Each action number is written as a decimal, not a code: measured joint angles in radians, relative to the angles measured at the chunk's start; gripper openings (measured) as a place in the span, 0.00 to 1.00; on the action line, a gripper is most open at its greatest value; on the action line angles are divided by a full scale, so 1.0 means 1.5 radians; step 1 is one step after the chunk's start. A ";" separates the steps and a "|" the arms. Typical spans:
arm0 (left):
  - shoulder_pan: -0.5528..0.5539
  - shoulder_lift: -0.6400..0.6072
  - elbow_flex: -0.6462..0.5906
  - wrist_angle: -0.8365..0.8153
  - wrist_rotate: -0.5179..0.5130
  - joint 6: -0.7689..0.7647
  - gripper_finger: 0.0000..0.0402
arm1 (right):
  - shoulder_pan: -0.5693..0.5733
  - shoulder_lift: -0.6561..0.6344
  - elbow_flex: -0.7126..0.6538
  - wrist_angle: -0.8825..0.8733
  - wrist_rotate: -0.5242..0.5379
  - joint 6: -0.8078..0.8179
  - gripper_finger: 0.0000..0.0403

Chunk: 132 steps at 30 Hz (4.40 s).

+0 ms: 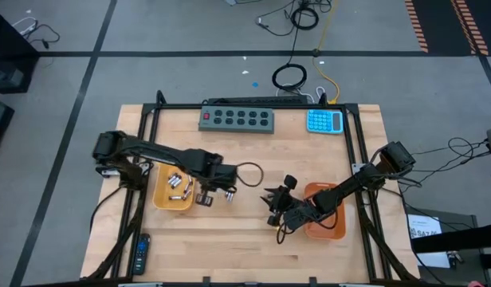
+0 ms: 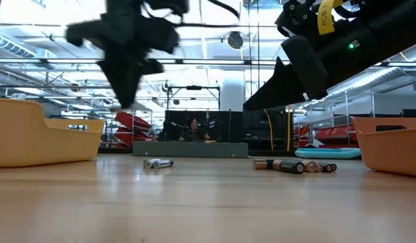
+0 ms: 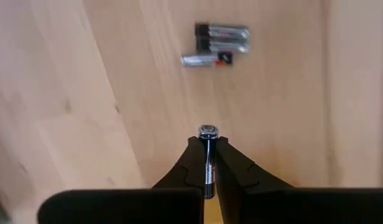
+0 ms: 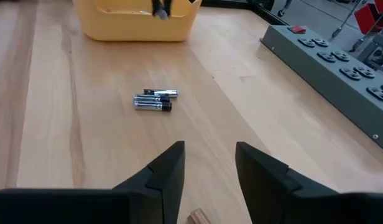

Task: Sort batteries
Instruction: Put the silver battery into the yellow bin

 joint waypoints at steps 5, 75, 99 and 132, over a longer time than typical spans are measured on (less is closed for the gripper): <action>-0.015 -0.110 -0.127 0.055 0.004 -0.085 0.04 | 0.007 0.000 0.000 -0.002 0.001 0.005 0.33; -0.019 -0.096 -0.327 0.497 -0.071 -0.550 0.53 | -0.033 0.081 0.000 0.194 0.032 -0.219 0.33; -0.050 0.043 -0.228 0.437 -0.154 -0.541 0.53 | -0.033 0.081 0.000 0.187 0.026 -0.214 0.33; -0.224 0.043 -0.146 0.146 -0.091 -0.011 0.53 | -0.034 0.082 0.000 0.214 -0.004 -0.204 0.33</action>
